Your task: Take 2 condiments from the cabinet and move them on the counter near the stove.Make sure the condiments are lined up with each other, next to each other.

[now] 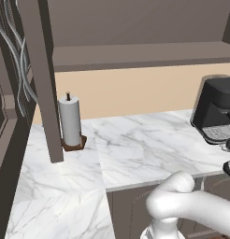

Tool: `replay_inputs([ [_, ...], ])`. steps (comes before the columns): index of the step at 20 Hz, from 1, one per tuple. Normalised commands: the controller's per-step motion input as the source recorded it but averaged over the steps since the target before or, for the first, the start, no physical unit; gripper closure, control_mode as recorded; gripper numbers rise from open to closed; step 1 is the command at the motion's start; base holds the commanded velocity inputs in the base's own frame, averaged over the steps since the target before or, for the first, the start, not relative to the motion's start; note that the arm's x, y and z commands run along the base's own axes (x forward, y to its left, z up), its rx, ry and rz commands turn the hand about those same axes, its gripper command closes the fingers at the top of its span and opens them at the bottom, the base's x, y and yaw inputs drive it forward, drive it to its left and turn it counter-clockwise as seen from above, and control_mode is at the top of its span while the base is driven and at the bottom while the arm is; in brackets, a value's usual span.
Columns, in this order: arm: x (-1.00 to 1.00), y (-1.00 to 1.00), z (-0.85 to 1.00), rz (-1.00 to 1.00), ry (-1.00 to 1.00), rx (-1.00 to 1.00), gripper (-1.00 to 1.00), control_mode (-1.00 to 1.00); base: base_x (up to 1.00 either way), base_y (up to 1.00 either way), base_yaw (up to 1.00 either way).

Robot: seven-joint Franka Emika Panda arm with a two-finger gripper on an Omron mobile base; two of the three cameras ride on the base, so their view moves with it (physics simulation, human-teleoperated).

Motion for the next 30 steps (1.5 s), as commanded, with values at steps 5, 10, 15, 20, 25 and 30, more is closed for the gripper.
replay_inputs([
  [5,0.01,-0.07,0.29,0.0,-0.05,0.0,-1.0,-1.0,0.0,0.0,0.0],
  [10,0.01,0.0,0.29,0.0,-0.11,-0.03,-1.0,-1.0,0.0,0.0,0.0],
  [15,0.01,0.09,0.28,0.0,-0.11,-0.09,-1.0,-1.0,0.0,0.0,0.0],
  [20,0.02,0.23,0.35,0.0,-0.13,-0.13,-1.0,-1.0,0.0,0.0,0.0],
  [25,0.0,0.57,0.6,0.0,-0.08,-0.1,-1.0,-1.0,0.0,0.0,0.0],
  [30,-0.05,0.52,0.84,0.0,0.0,-0.05,-1.0,-1.0,0.0,0.0,0.0],
])
